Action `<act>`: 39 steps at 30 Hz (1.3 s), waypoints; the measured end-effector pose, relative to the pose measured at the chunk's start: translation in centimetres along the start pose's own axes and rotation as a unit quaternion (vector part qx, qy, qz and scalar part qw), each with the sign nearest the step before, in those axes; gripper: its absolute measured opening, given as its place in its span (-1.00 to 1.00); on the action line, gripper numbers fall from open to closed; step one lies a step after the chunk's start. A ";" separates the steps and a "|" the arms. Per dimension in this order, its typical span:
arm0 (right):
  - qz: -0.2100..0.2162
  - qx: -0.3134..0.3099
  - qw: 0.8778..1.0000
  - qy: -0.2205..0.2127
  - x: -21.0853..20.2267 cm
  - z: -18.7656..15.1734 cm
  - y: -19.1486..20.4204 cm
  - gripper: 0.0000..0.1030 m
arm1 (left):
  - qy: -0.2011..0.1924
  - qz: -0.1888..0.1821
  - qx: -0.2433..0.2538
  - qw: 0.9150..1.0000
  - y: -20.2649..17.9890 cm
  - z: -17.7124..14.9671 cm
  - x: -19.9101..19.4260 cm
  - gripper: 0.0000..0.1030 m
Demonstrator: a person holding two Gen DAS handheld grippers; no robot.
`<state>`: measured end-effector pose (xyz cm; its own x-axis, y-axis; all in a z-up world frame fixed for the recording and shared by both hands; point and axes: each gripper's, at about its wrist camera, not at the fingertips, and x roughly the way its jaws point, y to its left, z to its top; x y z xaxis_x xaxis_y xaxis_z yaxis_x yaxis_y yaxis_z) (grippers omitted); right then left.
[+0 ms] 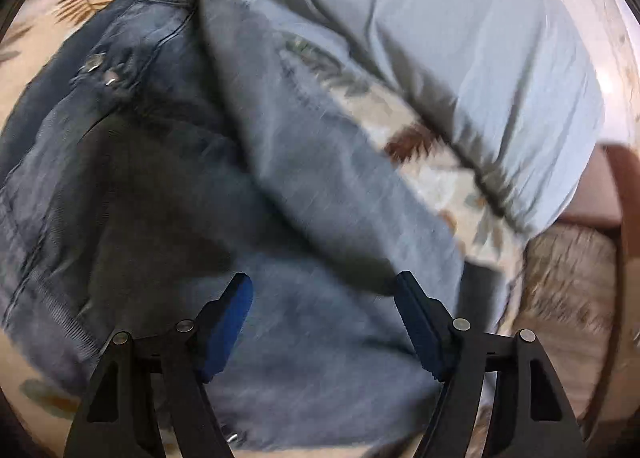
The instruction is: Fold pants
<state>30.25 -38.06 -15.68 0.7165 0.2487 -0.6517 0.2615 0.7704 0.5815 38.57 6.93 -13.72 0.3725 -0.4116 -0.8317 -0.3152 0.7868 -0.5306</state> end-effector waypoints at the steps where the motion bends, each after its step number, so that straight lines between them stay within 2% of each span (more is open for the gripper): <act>1: -0.006 -0.006 1.000 -0.001 -0.1 -0.1 0.1 -0.91 | -0.007 0.004 -0.003 1.000 -0.2 0.8 0.1 0.40; 3: -0.014 -0.008 1.000 0.000 -0.2 -0.2 0.0 -0.91 | -0.015 0.017 -0.007 1.000 -0.5 2.4 0.6 0.35; 5: -0.013 -0.001 1.000 0.005 -0.2 -0.4 -0.3 -0.90 | -0.013 0.023 -0.007 1.000 -0.6 3.7 1.3 -0.32; 6: -0.015 0.000 1.000 0.007 0.0 -0.5 -0.4 -0.90 | -0.008 0.032 -0.008 0.999 -0.6 4.0 1.6 -0.81; 7: -0.015 0.000 1.000 0.009 0.2 -0.7 -0.5 -0.89 | -0.006 0.032 -0.014 0.999 -0.4 4.2 1.9 -0.85; 9: -0.013 0.003 1.000 0.017 0.7 -1.1 -0.8 -0.73 | -0.022 0.021 -0.013 0.999 -0.3 4.0 1.0 -0.89; 10: -0.016 0.009 1.000 0.022 1.1 -1.2 -1.2 -0.45 | -0.031 0.016 -0.010 0.999 -0.3 3.6 0.3 -0.92; 11: -0.014 0.027 0.999 0.030 1.6 -1.3 -2.0 0.10 | -0.035 0.004 -0.010 0.999 -0.1 3.1 -0.5 -0.92; 12: -0.010 0.047 0.998 0.035 1.9 -1.3 -2.8 0.34 | -0.036 -0.006 -0.012 0.999 0.4 2.2 -1.4 -0.93; 13: -0.010 0.068 0.997 0.038 2.2 -1.3 -3.6 0.45 | -0.038 -0.015 -0.012 0.999 0.8 1.4 -2.2 -0.93; 16: -0.004 0.108 0.993 0.039 2.7 -0.8 -5.8 0.45 | -0.047 -0.020 -0.007 0.999 1.3 -0.2 -2.8 -0.94; 17: -0.003 0.108 0.993 0.044 3.1 -0.5 -6.0 0.23 | -0.046 -0.023 -0.010 0.999 1.6 -0.5 -2.9 -0.94; 18: -0.007 0.103 0.993 0.053 3.5 -0.3 -6.1 -0.17 | -0.045 -0.025 -0.012 0.999 1.7 -0.7 -2.7 -0.94; 19: -0.021 0.097 0.994 0.055 3.6 -0.2 -6.0 -0.91 | -0.044 -0.027 -0.016 0.999 1.9 -0.8 -2.7 -0.94; 22: -0.034 0.091 0.994 0.050 2.9 0.5 -5.7 -0.90 | -0.036 -0.041 -0.027 0.998 2.2 -0.4 -3.0 -0.95; 24: -0.036 0.083 0.996 0.007 0.7 2.7 -5.3 -0.91 | -0.038 -0.062 -0.028 0.997 1.4 0.2 -3.6 -0.95; 25: -0.033 0.067 0.997 -0.013 -0.4 4.1 -4.8 -0.91 | -0.037 -0.084 -0.028 0.995 0.9 0.2 -4.2 -0.95; 27: -0.031 0.034 0.999 -0.022 -1.7 6.8 -3.7 -0.91 | -0.050 -0.096 -0.009 0.994 -0.3 -0.8 -6.1 -0.95; 30: -0.032 -0.002 0.999 -0.029 -3.3 8.5 -3.0 -0.91 | -0.068 -0.106 0.017 0.992 -0.8 -3.8 -8.1 -0.95; 32: -0.038 -0.014 0.999 -0.024 -3.9 8.3 -3.5 -0.91 | -0.066 -0.099 0.031 0.992 0.1 -6.7 -7.9 -0.95; 33: -0.057 -0.018 0.998 -0.017 -4.0 7.5 -4.4 -0.91 | -0.058 -0.089 0.038 0.994 0.9 -8.3 -7.1 -0.95; 35: -0.093 0.001 0.995 0.023 -3.0 5.2 -7.3 -0.90 | -0.033 -0.062 0.044 0.997 2.8 -10.4 -4.8 -0.95; 38: -0.120 0.060 0.989 0.069 -1.6 1.6 -11.1 -0.90 | -0.003 -0.037 0.027 0.999 4.9 -11.8 -1.9 -0.95; 39: -0.124 0.064 0.987 0.078 -1.3 1.2 -11.3 -0.90 | 0.003 -0.040 0.017 0.999 5.1 -11.7 -1.7 -0.95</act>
<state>27.10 -47.82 -20.83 0.5145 0.1563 -0.8431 0.5028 0.7415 0.4443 26.14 6.29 -16.97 0.3909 -0.4766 -0.7874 -0.2546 0.7661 -0.5901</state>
